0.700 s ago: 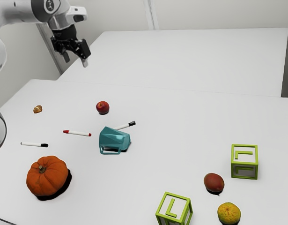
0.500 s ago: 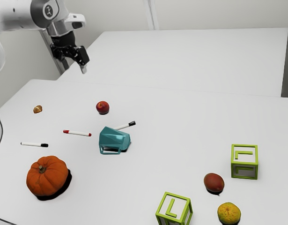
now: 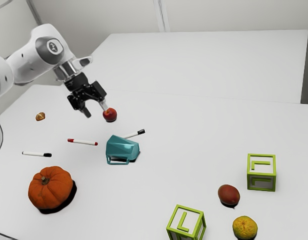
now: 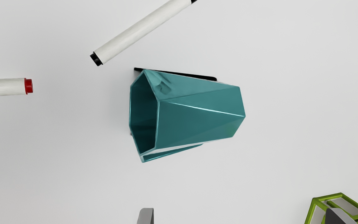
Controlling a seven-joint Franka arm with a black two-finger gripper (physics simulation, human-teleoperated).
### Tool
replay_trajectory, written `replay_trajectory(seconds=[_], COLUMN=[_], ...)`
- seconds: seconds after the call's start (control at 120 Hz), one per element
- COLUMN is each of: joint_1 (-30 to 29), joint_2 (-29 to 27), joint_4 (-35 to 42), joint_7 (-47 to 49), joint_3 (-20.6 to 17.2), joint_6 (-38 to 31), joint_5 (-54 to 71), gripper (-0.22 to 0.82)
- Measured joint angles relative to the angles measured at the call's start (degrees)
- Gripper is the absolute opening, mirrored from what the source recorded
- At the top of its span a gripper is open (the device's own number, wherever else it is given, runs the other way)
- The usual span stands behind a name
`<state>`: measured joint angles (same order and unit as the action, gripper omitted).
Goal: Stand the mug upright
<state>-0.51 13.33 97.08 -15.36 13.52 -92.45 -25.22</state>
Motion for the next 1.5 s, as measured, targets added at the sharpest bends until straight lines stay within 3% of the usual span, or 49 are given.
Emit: replay_trajectory(seconds=[0.167,0.6,1.142,1.308,1.5], joint_1=[-1.2,-4.4,-4.2,-4.1,-4.1], joint_2=[2.8,11.3,11.9,11.6,10.5], joint_4=[3.3,3.5,8.0,8.0,7.9], joint_7=[-2.4,-11.8,-18.0,-18.6,-18.5], joint_3=[1.9,2.0,-0.8,-1.7,-2.2], joint_6=[-0.4,-1.0,-3.5,-3.8,-4.0], joint_5=[-6.3,-14.3,-20.6,-21.6,-21.9], gripper=[0.60,0.60,0.58,0.49,0.28])
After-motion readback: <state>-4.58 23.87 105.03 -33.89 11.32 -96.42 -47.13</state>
